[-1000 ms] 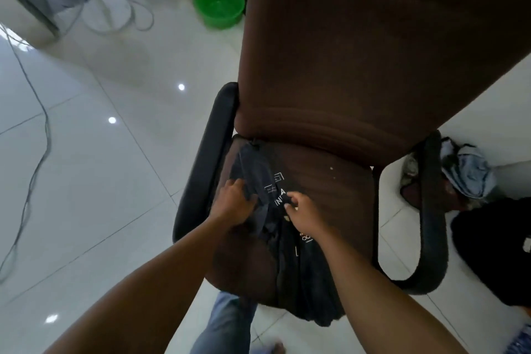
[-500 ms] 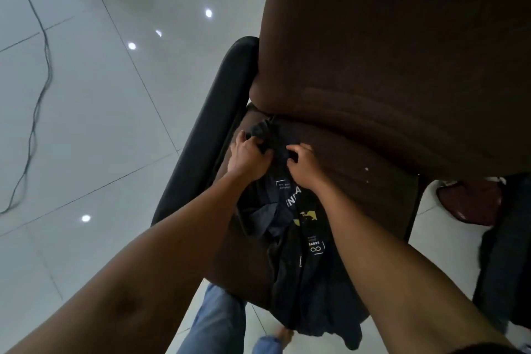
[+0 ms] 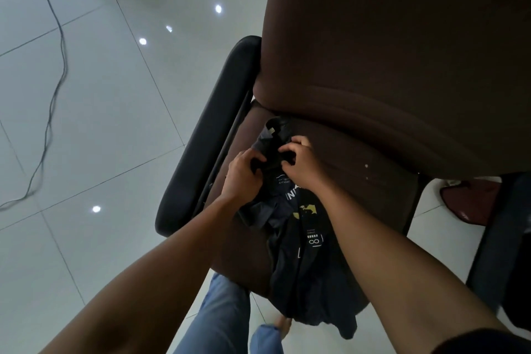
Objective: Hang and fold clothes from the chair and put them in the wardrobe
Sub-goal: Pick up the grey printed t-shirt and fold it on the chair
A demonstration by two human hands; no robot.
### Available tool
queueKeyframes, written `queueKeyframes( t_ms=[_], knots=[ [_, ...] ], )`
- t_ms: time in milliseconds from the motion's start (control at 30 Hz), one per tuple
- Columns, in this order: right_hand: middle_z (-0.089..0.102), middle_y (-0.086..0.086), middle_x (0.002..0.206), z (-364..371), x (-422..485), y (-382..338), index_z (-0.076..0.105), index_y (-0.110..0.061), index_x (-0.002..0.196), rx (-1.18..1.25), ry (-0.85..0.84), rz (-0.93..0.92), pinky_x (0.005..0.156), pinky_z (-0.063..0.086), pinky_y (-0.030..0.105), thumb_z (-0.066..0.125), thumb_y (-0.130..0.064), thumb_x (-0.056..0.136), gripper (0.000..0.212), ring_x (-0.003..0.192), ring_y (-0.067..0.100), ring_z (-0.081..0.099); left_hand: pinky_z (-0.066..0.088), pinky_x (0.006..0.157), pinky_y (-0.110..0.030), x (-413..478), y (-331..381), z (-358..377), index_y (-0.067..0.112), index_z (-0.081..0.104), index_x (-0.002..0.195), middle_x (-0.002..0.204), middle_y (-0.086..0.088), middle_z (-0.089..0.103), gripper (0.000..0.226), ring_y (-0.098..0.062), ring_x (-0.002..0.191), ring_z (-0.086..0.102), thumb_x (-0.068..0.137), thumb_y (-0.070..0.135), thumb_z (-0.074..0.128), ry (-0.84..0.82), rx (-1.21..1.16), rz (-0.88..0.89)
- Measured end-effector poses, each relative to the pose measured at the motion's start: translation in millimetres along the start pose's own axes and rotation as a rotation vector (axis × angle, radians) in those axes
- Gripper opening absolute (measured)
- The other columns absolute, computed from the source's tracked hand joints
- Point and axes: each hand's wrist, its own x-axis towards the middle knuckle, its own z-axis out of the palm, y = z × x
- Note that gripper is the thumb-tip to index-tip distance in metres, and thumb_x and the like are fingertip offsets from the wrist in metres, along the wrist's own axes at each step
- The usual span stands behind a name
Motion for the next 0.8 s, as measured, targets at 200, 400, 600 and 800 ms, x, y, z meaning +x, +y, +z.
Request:
queueKeyframes(
  t_ms=[200,400,600,800],
  knots=[
    [-0.001,-0.013,0.165,-11.9,-5.8,-13.6,0.067,-0.028,0.099,-0.283,-0.054,-0.198,0.121,0.021,0.051,0.063,-0.001,0.088,0.029,0.153,0.019,0.001,0.041,0.100,-0.027,-6.6,9.6,-9.3,0.022,0.065,0.120,0.132,0.004,0.056,0.049,-0.016,0.120,0.052,0.081,-0.004,0.051,-0.026,0.094,0.112],
    [0.005,-0.015,0.166,-36.0,-24.6,-46.9,0.076,-0.036,0.090,-0.573,-0.255,-0.376,0.119,0.000,0.064,0.071,-0.010,0.084,0.027,0.153,0.021,-0.011,0.051,0.083,-0.035,-23.8,25.4,-35.7,0.024,0.067,0.108,0.116,0.005,0.064,0.047,-0.016,0.105,0.058,0.077,-0.007,0.051,-0.030,0.122,0.302],
    [0.027,-0.002,0.162,-49.0,-70.7,-51.4,0.072,-0.040,0.107,-0.685,-0.270,-0.324,0.116,-0.008,0.068,0.071,-0.020,0.081,0.033,0.153,0.018,-0.002,0.051,0.096,-0.035,-63.5,54.3,-60.9,0.021,0.070,0.115,0.120,0.001,0.068,0.053,-0.018,0.112,0.061,0.075,-0.009,0.054,0.023,0.039,0.402],
    [0.043,-0.006,0.152,-61.8,-164.4,-31.4,0.070,-0.041,0.116,-0.708,-0.162,-0.316,0.107,-0.024,0.064,0.073,-0.038,0.081,0.036,0.153,0.013,0.009,0.049,0.100,-0.033,-126.7,93.9,-79.4,0.028,0.071,0.114,0.121,0.003,0.069,0.052,-0.015,0.114,0.063,0.074,0.002,0.050,0.089,-0.009,0.525]
  ],
)
